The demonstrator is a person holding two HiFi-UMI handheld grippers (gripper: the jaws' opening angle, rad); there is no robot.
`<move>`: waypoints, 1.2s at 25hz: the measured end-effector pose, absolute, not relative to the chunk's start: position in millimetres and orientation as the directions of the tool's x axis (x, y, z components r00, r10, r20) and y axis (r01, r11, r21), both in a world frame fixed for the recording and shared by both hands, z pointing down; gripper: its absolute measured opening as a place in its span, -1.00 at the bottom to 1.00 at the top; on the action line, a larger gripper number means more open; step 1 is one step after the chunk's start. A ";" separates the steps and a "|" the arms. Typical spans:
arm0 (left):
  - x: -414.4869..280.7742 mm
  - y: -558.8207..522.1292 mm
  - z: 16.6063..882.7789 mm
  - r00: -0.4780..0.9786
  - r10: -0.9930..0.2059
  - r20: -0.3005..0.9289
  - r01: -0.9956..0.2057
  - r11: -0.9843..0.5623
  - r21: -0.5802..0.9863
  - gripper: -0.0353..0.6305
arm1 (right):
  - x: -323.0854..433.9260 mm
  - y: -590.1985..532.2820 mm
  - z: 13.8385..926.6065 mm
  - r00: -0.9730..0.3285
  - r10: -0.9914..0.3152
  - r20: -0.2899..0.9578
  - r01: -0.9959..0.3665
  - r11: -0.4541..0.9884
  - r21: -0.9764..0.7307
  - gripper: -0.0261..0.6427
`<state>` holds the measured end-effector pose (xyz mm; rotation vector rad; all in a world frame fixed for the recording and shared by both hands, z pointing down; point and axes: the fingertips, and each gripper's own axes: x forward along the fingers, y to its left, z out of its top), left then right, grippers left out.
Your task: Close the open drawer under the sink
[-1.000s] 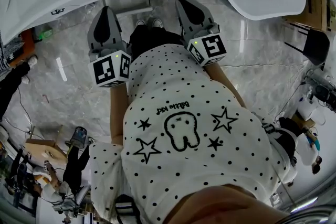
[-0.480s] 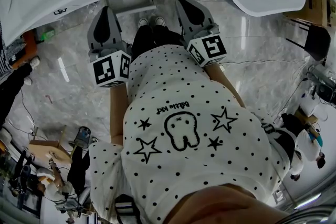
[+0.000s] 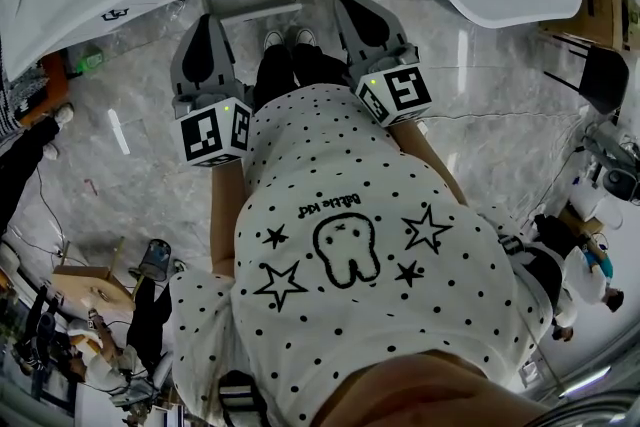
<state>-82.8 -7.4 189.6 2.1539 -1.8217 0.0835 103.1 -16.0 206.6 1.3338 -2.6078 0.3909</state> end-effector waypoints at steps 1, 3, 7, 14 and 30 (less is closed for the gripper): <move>-84.0 -6.0 190.6 0.186 -0.951 0.249 -0.970 -0.136 0.203 -0.88 | 102.4 -15.0 206.6 -0.579 -0.765 0.283 -0.814 0.562 -0.146 -0.88; -85.1 -3.7 191.3 0.185 -0.950 0.251 -0.970 -0.135 0.204 -0.88 | 102.8 -13.6 206.1 -0.577 -0.765 0.286 -0.815 0.561 -0.143 -0.88; -85.5 2.2 193.6 0.185 -0.949 0.255 -0.969 -0.133 0.206 -0.88 | 104.0 -8.8 205.3 -0.574 -0.766 0.289 -0.817 0.560 -0.138 -0.88; -99.0 6.5 214.8 0.183 -0.938 0.293 -0.971 -0.126 0.201 -0.88 | 97.6 -3.2 210.2 -0.575 -0.762 0.297 -0.816 0.560 -0.144 -0.88; -92.3 29.4 367.7 0.229 -0.790 0.569 -0.970 -0.137 0.200 -0.88 | 80.9 3.0 240.2 -0.617 -0.703 0.354 -0.781 0.602 -0.167 -0.88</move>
